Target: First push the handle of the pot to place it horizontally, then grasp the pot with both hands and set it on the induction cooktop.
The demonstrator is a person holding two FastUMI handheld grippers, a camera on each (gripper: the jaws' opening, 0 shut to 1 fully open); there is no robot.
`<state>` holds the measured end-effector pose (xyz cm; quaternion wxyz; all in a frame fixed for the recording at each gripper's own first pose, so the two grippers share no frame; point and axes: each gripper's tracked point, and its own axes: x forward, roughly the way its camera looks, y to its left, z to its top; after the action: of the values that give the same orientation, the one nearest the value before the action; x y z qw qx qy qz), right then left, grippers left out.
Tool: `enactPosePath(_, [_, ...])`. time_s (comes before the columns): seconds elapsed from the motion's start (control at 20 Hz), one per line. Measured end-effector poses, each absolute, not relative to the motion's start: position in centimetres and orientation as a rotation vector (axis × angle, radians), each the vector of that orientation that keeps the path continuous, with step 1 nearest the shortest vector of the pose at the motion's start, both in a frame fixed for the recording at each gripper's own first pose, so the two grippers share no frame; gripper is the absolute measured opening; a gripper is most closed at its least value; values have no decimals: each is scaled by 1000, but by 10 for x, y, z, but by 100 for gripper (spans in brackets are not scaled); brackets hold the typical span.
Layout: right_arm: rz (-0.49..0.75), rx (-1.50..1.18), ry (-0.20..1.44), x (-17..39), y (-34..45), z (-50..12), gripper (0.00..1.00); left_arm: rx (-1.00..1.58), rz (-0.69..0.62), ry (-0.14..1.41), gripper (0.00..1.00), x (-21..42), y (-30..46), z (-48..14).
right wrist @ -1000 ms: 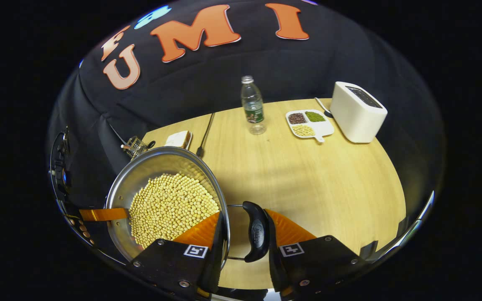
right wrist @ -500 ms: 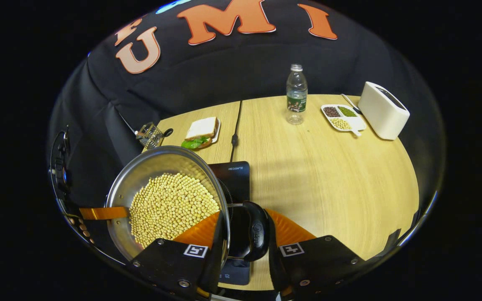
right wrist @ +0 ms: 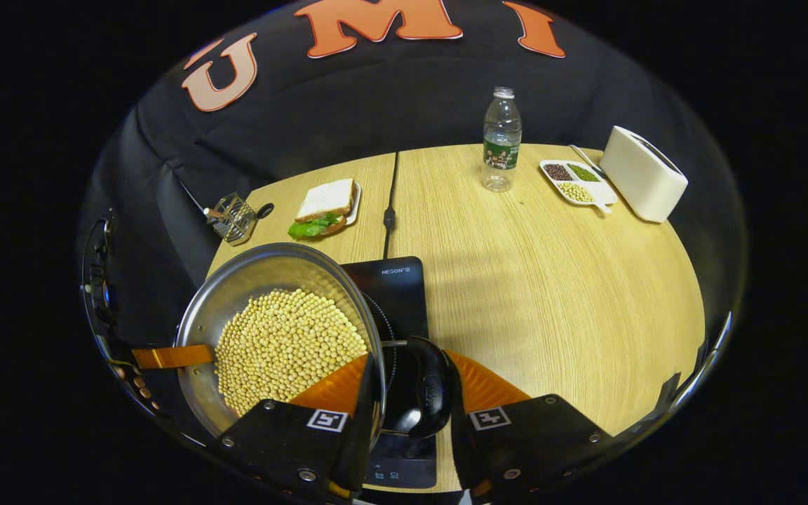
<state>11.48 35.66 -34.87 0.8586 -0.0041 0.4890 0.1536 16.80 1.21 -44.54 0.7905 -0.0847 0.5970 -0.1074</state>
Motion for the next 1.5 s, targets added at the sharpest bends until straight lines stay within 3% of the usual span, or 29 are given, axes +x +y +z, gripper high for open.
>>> enactPosePath(0.1, [312,-13,1031,115,350,-352,49,-190,-237,1291,54,169,7,-453])
enactPosePath(0.25, [312,23,1043,112,344,-360,57,-158,-236,1257,58,171,7,-452])
enactPosePath(0.4, [307,84,1005,116,334,-344,69,-78,-160,1166,89,188,21,-430])
enactPosePath(0.45, [307,107,982,121,330,-335,86,-97,-138,1146,100,190,23,-419])
enactPosePath(0.55, [301,121,905,136,312,-304,96,-106,-123,1061,99,203,24,-382])
enactPosePath(0.8, [310,78,615,175,248,-172,96,-68,-128,761,98,237,17,-241])
enactPosePath(1.05, [301,8,342,176,169,-28,96,-80,-182,448,98,236,-23,-60])
enactPosePath(1.3, [281,-3,132,145,97,90,95,-96,-194,179,97,184,-38,107])
enactPosePath(1.5, [264,-13,13,108,48,152,95,-91,-174,33,98,112,-51,193])
